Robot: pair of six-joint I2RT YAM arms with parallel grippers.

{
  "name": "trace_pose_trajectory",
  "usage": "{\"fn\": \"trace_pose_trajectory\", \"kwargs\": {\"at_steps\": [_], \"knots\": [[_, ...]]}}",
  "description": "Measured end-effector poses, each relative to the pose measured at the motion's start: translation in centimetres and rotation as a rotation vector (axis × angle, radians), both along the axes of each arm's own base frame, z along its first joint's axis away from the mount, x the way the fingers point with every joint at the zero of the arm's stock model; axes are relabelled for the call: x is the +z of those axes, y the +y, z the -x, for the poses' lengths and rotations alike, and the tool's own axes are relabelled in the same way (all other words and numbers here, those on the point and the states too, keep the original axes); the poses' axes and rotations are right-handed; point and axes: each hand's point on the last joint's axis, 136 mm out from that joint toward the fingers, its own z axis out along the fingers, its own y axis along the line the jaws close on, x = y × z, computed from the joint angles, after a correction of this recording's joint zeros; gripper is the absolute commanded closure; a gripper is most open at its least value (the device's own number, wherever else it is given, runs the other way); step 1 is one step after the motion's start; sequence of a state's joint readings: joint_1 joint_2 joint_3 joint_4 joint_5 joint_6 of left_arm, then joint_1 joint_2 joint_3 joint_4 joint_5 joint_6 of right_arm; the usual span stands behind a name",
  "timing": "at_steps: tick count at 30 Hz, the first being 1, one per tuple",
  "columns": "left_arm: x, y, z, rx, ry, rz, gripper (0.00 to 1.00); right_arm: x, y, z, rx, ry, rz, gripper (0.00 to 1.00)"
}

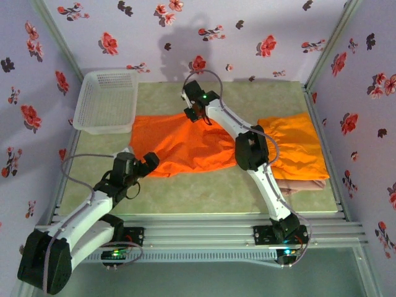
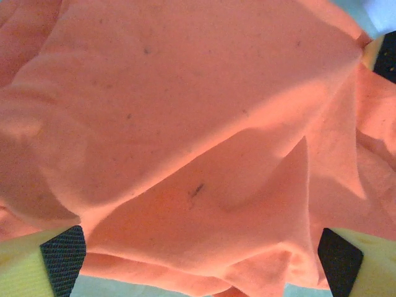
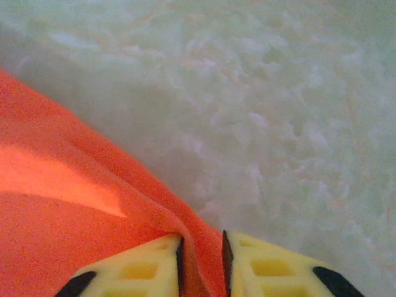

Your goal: Fold and stack the shorts

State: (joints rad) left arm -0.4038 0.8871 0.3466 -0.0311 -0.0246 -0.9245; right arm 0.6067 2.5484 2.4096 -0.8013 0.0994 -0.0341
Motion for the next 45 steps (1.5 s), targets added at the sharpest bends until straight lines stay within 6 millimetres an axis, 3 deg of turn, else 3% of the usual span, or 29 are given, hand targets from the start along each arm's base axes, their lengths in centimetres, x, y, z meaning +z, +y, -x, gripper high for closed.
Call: {"fn": "trace_pose_trajectory", "kwargs": {"at_steps": [4,8,12,15,20,23,26,30,33,39,45], "knots": [[2.4,-0.1,-1.1,-0.003,-0.051,0.003,0.0,-0.8,-0.6,-0.8,-0.033,0.009,-0.006,0.35],[6.0,0.0,-2.5,-0.003,-0.129,0.01,0.01,-0.7,-0.9,-0.7,-0.052,0.029,-0.014,0.24],[8.3,0.2,-3.5,0.006,-0.179,0.013,0.01,1.0,-1.3,0.7,-0.064,0.063,-0.06,0.16],[8.1,-0.3,-4.4,-0.007,-0.174,0.022,0.01,3.9,-2.3,3.2,-0.073,0.074,-0.114,0.11],[4.9,-1.6,-5.7,-0.047,-0.097,0.024,0.01,10.1,-3.9,7.2,-0.092,0.03,-0.281,0.05],[3.2,-2.2,-6.5,-0.062,-0.067,0.025,0.0,11.4,-4.8,9.0,-0.113,0.024,-0.367,0.04],[1.9,-2.5,-7.2,-0.073,-0.057,0.021,0.0,9.1,-5.6,10.9,-0.143,0.083,-0.401,0.03],[-0.5,-2.5,-7.6,-0.078,-0.031,0.003,0.01,3.1,-7.1,13.8,-0.204,0.217,-0.364,0.03],[-2.1,-2.1,-7.8,-0.073,-0.012,-0.013,0.01,0.1,-8.2,15.6,-0.25,0.288,-0.338,0.03],[-4.3,-0.5,-8.1,-0.041,0.014,-0.037,0.0,-2.7,-9.7,17.0,-0.316,0.344,-0.325,0.04],[-4.2,0.4,-8.4,-0.015,-0.021,-0.03,0.01,-4.1,-10.5,17.7,-0.354,0.379,-0.343,0.03]]}}
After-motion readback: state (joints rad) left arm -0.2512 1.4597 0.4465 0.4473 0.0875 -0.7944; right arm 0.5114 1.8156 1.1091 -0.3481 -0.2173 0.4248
